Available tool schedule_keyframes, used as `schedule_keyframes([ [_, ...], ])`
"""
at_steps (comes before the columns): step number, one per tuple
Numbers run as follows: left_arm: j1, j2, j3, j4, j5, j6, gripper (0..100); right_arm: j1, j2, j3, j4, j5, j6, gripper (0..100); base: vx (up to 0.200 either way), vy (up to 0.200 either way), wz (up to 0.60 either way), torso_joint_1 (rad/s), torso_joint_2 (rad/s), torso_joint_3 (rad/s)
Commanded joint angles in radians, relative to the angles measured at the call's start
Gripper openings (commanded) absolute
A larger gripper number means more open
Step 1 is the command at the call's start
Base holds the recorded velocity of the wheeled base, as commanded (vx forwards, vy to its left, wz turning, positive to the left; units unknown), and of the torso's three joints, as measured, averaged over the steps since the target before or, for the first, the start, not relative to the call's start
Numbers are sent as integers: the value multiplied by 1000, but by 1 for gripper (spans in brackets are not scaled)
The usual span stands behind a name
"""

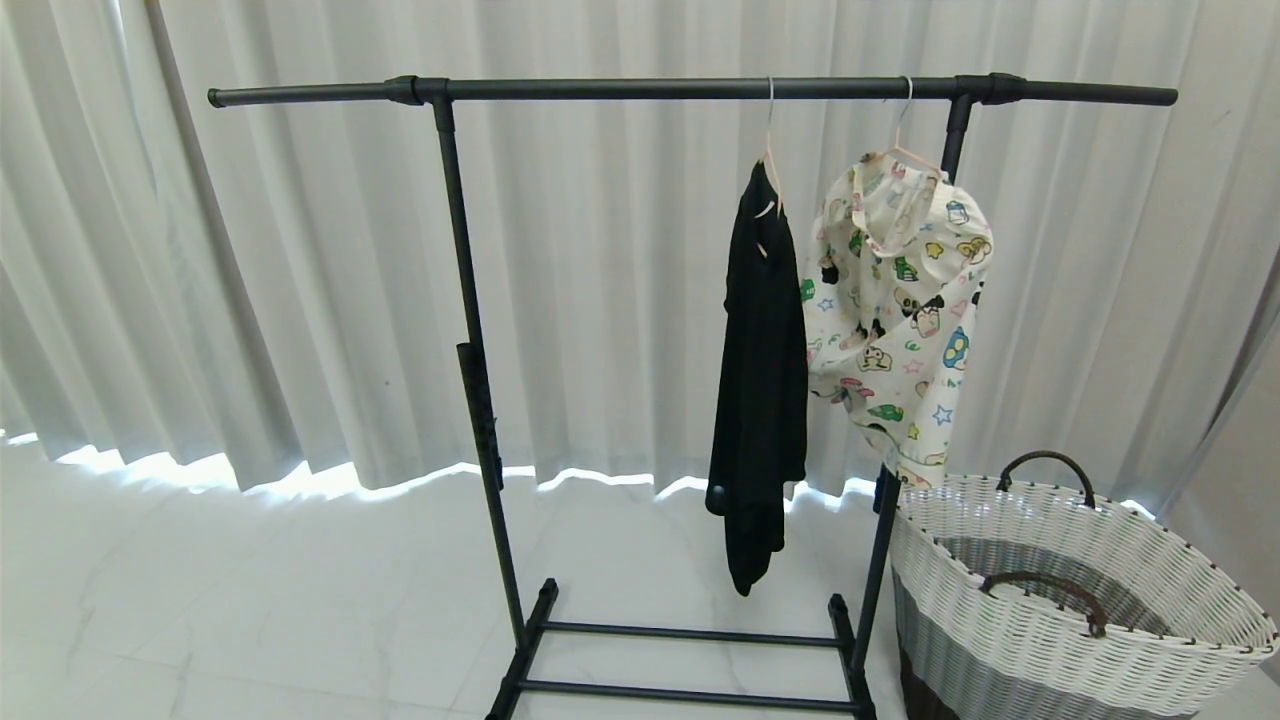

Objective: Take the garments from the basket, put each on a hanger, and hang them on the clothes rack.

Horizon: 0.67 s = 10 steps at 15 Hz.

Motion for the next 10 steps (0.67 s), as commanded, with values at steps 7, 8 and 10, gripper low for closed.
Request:
schedule_keyframes([
  [7,0,2,0,-1,0,-1,100,-7,-6,0,22,198,-25,100,0,0,0,0,0,0],
  [8,0,2,0,-1,0,-1,100,-7,-6,0,55,227,-23,100,0,0,0,0,0,0],
  [10,0,2,0,-1,0,-1,100,-7,-6,0,62,224,6,100,0,0,0,0,0,0],
])
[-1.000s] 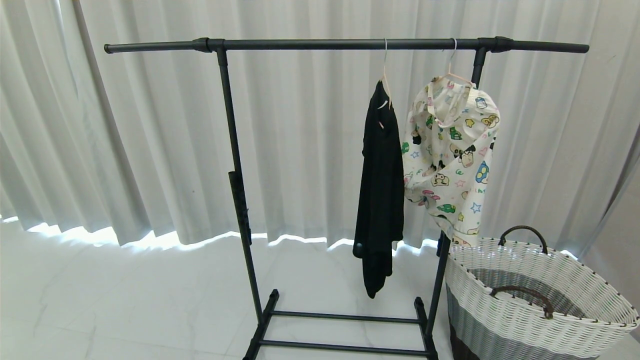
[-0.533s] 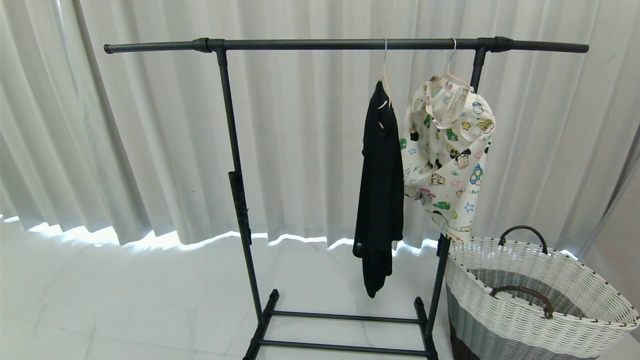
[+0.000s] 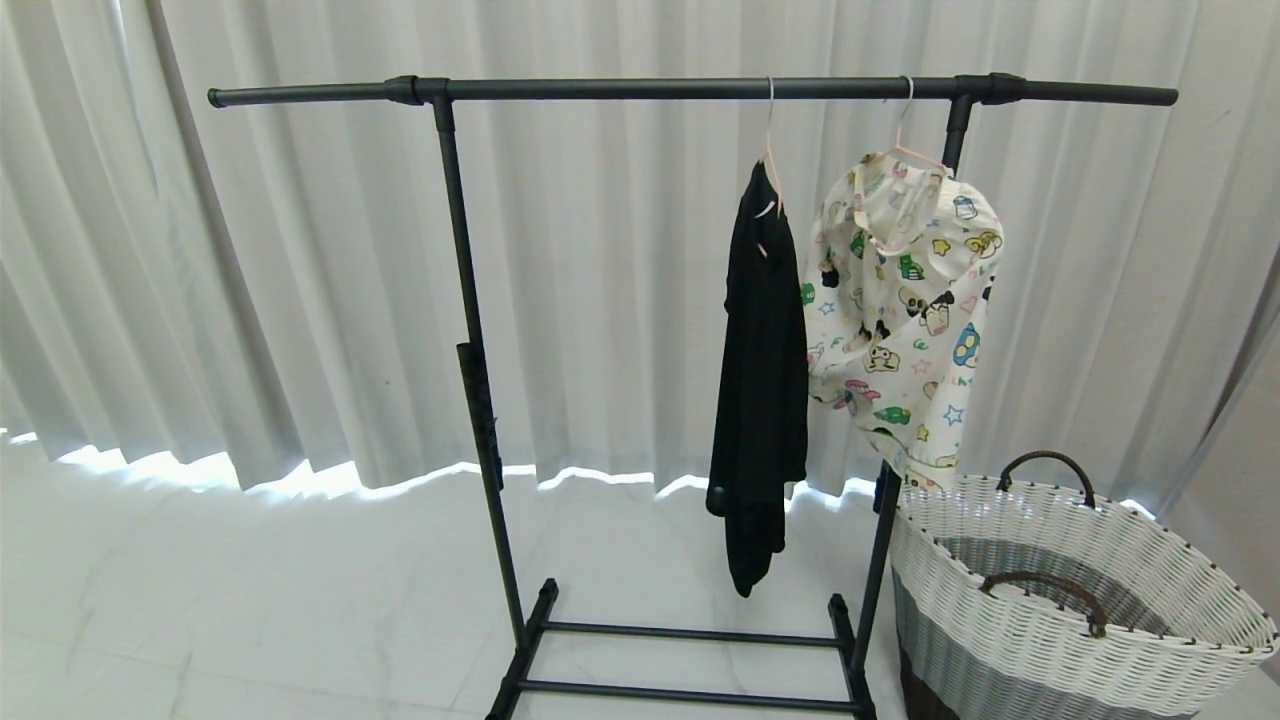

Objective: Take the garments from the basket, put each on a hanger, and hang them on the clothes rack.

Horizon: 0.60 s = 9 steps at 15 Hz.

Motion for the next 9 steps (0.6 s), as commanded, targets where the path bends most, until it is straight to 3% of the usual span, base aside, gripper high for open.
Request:
schedule_keyframes([
  [1,0,2,0,0,1,0,100,0,-2,0,2,0,4,100,0,0,0,0,0,0],
  [9,0,2,0,0,1,0,100,0,-2,0,2,0,4,100,0,0,0,0,0,0],
])
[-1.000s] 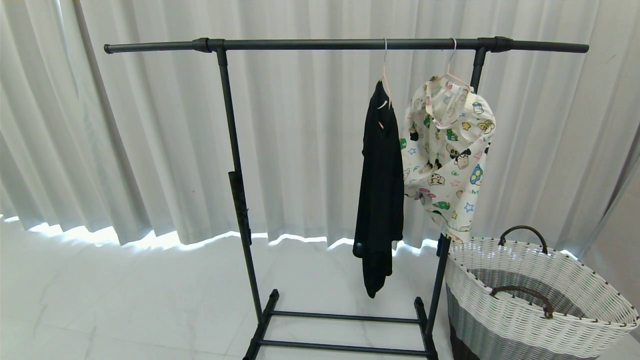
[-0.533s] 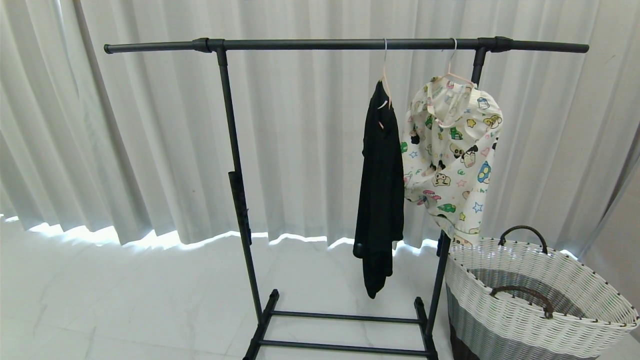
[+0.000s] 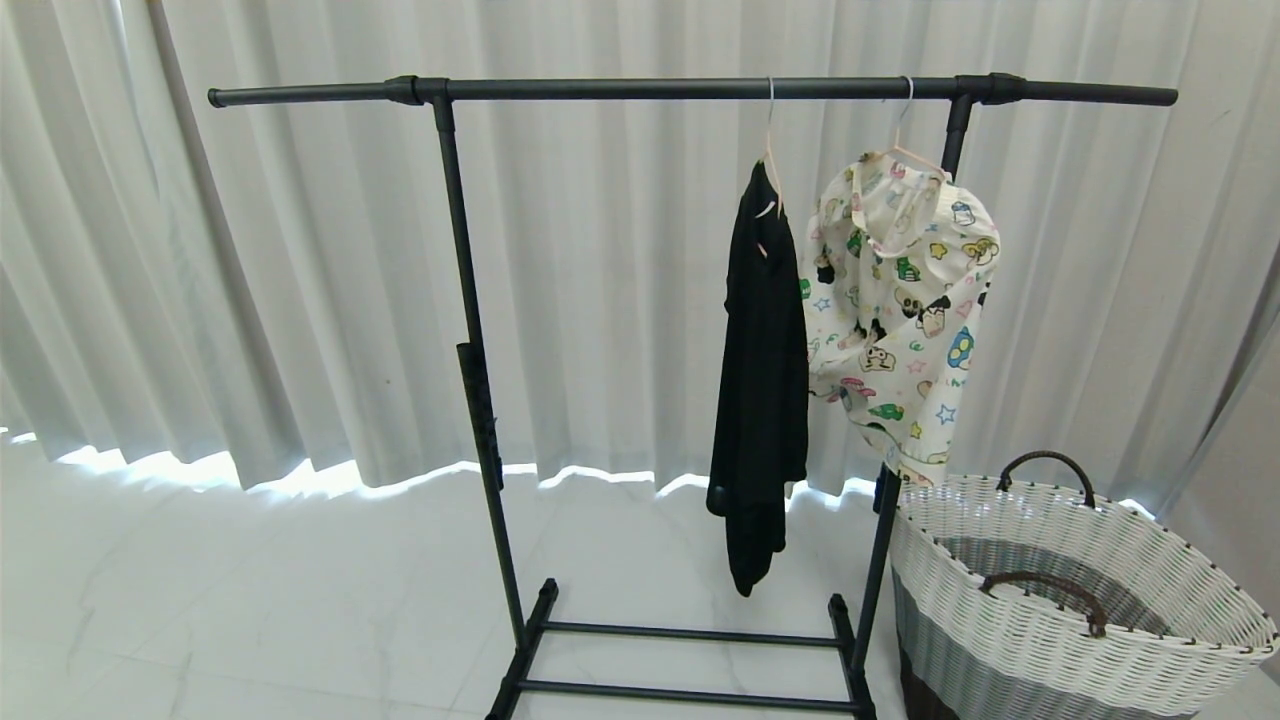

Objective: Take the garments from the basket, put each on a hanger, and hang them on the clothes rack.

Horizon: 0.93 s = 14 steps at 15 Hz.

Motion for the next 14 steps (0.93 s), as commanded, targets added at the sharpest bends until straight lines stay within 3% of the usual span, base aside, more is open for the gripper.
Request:
schedule_keyframes([
  [1,0,2,0,-1,1,-1,100,1,-2,0,0,0,0,100,0,0,0,0,0,0],
  [14,0,2,0,-1,1,-1,100,1,-2,0,0,0,0,100,0,0,0,0,0,0],
])
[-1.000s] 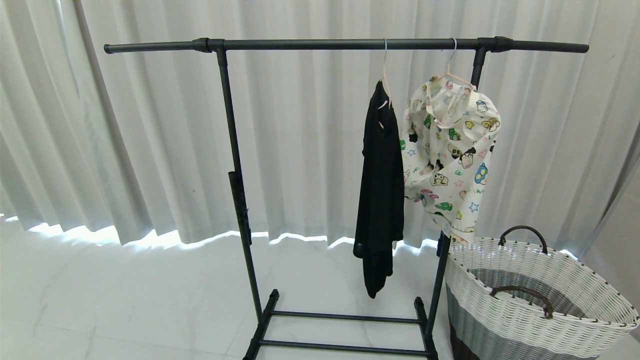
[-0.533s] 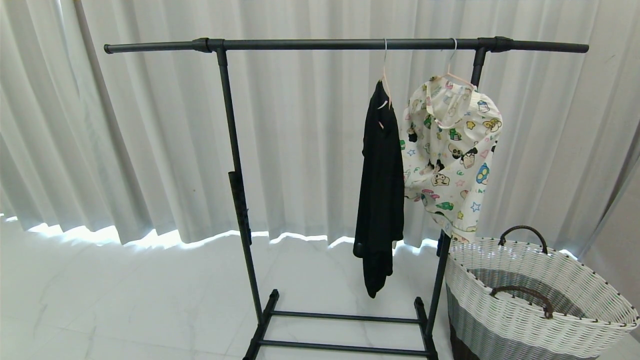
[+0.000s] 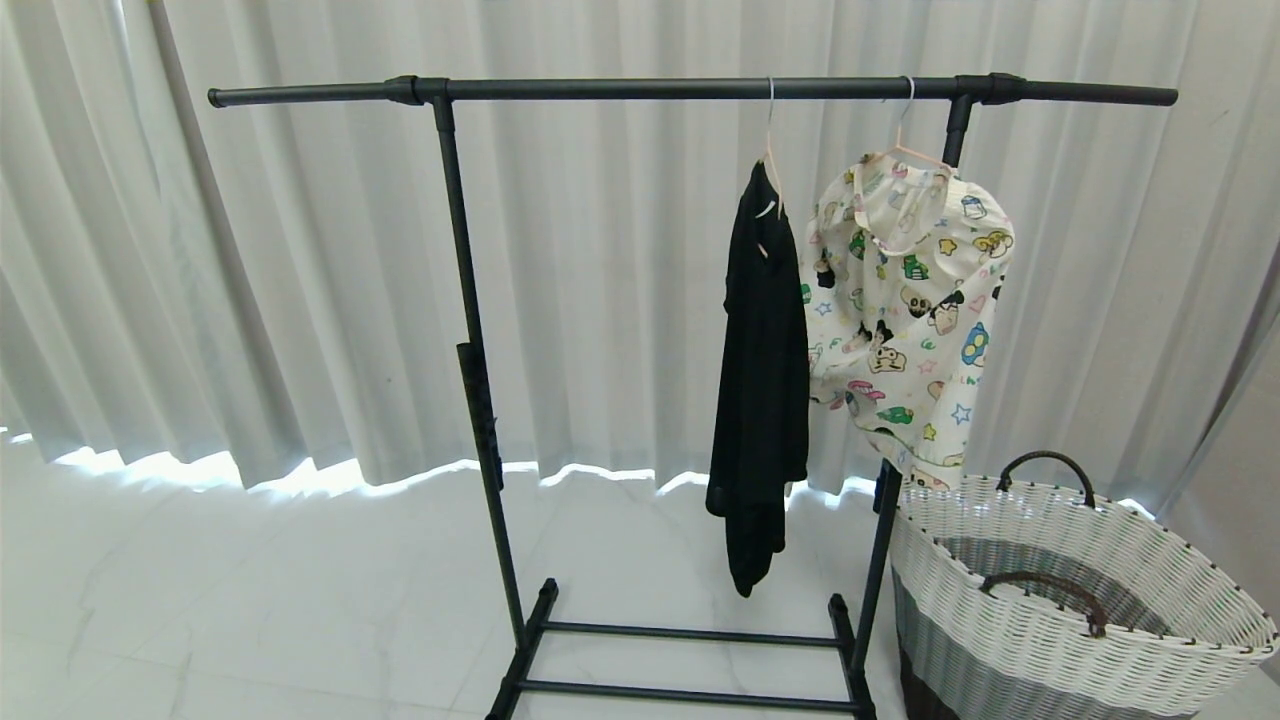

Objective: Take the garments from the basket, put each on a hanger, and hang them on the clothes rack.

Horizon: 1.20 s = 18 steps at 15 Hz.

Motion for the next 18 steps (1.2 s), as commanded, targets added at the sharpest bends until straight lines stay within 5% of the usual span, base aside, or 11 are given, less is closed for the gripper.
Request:
schedule_keyframes([
  [1,0,2,0,0,0,-1,100,1,-1,0,0,0,0,100,0,0,0,0,0,0],
  [18,0,2,0,0,0,-1,100,1,-1,0,0,0,0,100,0,0,0,0,0,0],
])
